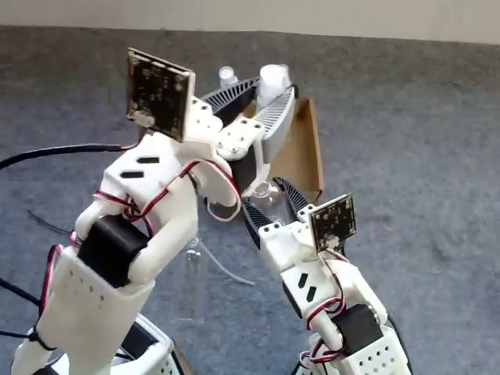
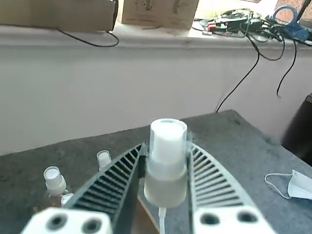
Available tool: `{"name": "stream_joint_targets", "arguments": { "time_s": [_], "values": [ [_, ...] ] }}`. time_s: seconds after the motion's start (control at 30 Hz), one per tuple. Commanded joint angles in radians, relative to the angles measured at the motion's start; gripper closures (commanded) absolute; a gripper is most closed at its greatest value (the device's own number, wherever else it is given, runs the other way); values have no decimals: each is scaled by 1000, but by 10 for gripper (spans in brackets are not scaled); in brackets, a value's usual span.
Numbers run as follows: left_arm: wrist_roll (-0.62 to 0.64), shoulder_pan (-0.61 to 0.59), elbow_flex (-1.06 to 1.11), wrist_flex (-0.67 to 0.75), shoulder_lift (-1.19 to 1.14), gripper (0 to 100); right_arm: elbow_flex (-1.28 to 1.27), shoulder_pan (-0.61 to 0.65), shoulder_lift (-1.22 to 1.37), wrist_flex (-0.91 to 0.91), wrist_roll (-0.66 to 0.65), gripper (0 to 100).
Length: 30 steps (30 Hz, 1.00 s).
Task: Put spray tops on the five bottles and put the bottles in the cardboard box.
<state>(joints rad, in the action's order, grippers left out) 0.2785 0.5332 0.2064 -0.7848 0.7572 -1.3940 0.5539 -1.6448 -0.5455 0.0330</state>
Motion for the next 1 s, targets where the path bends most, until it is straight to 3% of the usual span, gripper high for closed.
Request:
{"name": "stream_joint_targets", "arguments": {
  "time_s": [0.0, 0.2, 0.33, 0.6, 0.83, 0.97],
  "values": [
    [23, 15, 19, 2, 19, 993, 8, 2, -13, 25, 9, 994],
    [21, 12, 25, 0, 19, 993, 8, 2, -13, 25, 9, 994],
    [9, -8, 140, -2, 27, 993, 8, -22, -15, 25, 11, 994],
    [-215, -13, 318, -5, 39, 989, 8, -76, -15, 27, 72, 994],
    [-296, 102, 378, -6, 131, 904, 8, -76, -13, 27, 72, 994],
    [-298, 102, 412, -6, 165, 884, 8, -76, -13, 27, 72, 994]
  ]
}}
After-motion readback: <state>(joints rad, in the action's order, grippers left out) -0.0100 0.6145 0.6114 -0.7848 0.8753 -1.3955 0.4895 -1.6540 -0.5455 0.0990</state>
